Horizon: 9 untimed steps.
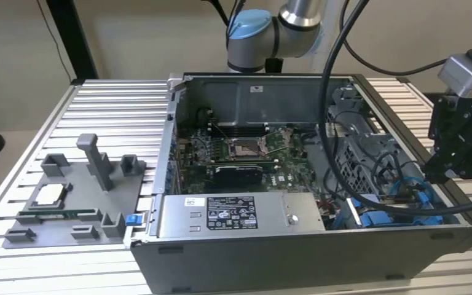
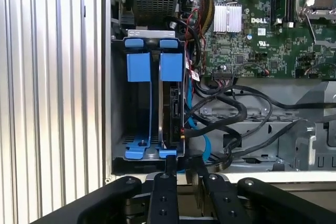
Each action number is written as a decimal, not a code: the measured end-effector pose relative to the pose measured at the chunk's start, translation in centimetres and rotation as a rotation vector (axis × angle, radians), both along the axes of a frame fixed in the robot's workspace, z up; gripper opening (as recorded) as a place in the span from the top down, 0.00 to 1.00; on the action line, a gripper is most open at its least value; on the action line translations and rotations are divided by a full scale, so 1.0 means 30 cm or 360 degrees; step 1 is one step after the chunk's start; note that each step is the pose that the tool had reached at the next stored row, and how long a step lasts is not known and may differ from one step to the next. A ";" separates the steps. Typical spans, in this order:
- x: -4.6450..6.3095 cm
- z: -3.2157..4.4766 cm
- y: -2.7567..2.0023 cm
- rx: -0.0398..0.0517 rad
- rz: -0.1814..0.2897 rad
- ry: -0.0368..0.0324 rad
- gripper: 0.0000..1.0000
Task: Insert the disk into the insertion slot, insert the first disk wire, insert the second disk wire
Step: 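Insert the second disk wire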
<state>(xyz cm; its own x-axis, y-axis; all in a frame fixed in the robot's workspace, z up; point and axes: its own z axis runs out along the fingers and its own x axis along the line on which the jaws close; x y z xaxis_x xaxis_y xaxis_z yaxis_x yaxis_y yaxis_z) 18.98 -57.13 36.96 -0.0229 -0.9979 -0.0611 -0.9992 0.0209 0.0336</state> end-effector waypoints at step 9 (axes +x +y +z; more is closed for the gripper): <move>0.022 -0.001 0.000 0.0012 0.0001 0.0000 0.00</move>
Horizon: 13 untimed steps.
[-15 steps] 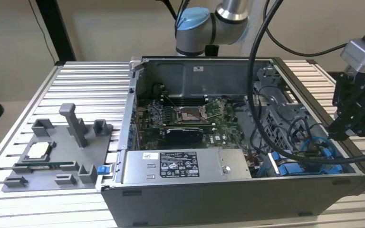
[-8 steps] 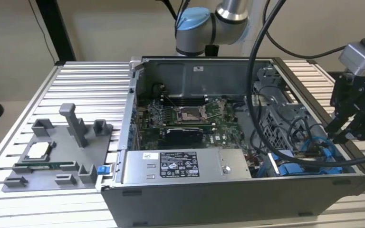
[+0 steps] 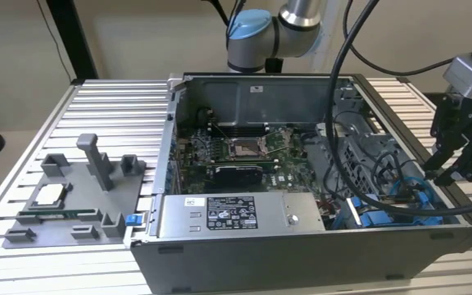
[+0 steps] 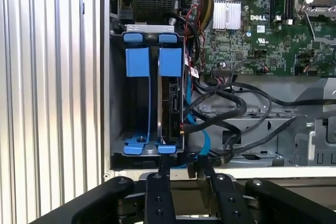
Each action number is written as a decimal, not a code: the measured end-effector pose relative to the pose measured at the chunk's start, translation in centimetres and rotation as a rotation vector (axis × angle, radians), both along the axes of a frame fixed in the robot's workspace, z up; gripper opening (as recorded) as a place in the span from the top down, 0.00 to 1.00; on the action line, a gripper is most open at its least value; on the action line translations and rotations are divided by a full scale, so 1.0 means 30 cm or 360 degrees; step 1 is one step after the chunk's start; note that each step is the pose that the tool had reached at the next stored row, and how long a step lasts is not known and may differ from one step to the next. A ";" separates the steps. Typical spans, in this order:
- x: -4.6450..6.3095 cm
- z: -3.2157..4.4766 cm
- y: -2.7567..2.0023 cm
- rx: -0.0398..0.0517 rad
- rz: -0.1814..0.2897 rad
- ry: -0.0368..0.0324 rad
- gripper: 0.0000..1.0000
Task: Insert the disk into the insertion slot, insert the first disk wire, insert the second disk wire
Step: 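Insert the second disk wire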
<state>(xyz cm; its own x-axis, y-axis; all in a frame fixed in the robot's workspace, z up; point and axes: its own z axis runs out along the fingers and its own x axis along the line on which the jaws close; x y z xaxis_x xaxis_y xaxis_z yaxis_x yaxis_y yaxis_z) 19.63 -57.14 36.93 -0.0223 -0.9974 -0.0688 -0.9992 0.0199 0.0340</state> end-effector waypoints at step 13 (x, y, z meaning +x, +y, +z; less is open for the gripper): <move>0.011 -0.017 -0.001 0.0110 0.0003 0.0004 0.00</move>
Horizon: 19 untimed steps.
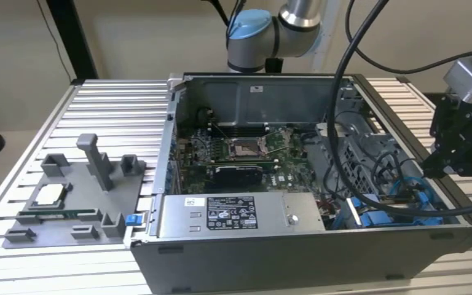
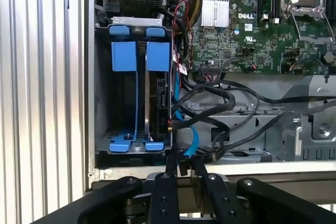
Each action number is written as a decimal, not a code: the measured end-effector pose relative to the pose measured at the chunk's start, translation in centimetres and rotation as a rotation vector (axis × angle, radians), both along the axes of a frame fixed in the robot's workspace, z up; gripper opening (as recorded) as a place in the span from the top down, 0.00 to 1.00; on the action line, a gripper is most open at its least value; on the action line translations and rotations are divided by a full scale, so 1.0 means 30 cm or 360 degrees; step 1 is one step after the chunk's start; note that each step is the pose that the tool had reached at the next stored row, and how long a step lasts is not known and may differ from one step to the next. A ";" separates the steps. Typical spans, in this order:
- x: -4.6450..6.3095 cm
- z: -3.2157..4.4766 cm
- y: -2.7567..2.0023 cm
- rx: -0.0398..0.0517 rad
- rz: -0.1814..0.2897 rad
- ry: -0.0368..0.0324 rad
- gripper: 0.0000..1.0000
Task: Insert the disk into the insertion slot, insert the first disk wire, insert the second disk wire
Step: 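Insert the second disk wire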
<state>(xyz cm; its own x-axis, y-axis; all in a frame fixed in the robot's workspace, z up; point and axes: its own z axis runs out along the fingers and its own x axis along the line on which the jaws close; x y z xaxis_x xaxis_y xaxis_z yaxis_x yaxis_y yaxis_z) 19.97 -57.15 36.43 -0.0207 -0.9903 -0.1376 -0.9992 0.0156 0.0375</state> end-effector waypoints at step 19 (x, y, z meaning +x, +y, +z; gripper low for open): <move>0.000 -0.005 -0.001 0.0054 -0.0008 0.0000 1.00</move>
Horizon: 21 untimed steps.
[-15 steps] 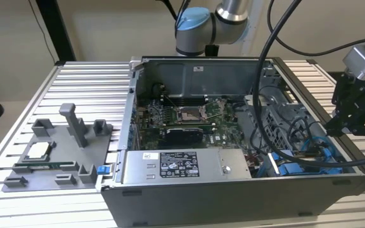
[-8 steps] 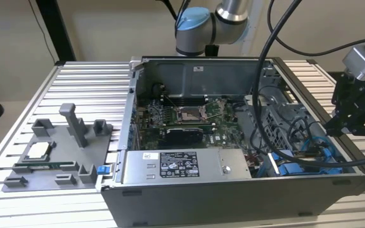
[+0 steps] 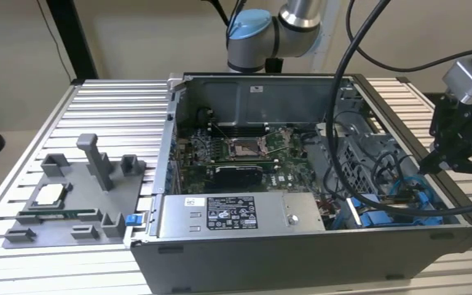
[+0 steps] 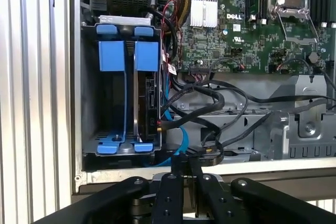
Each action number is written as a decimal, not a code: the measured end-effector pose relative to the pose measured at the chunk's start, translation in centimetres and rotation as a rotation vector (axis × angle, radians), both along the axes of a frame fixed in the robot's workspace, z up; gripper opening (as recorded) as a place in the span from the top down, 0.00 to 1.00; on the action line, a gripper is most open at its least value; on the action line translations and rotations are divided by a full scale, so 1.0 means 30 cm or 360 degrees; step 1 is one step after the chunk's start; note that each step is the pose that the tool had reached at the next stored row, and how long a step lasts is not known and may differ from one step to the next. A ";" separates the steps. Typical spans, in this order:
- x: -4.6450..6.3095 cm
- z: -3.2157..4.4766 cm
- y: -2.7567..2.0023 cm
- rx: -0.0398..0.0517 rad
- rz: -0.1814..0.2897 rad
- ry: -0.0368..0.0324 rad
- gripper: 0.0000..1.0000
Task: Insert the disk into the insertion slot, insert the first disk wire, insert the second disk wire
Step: 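Insert the second disk wire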
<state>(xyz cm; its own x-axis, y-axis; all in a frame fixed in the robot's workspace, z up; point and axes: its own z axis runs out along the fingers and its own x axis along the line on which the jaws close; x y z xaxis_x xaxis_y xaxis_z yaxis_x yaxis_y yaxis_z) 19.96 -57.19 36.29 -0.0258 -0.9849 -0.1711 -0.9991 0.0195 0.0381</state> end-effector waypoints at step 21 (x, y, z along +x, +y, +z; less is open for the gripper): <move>-0.019 0.084 0.000 0.0003 0.0000 0.0000 1.00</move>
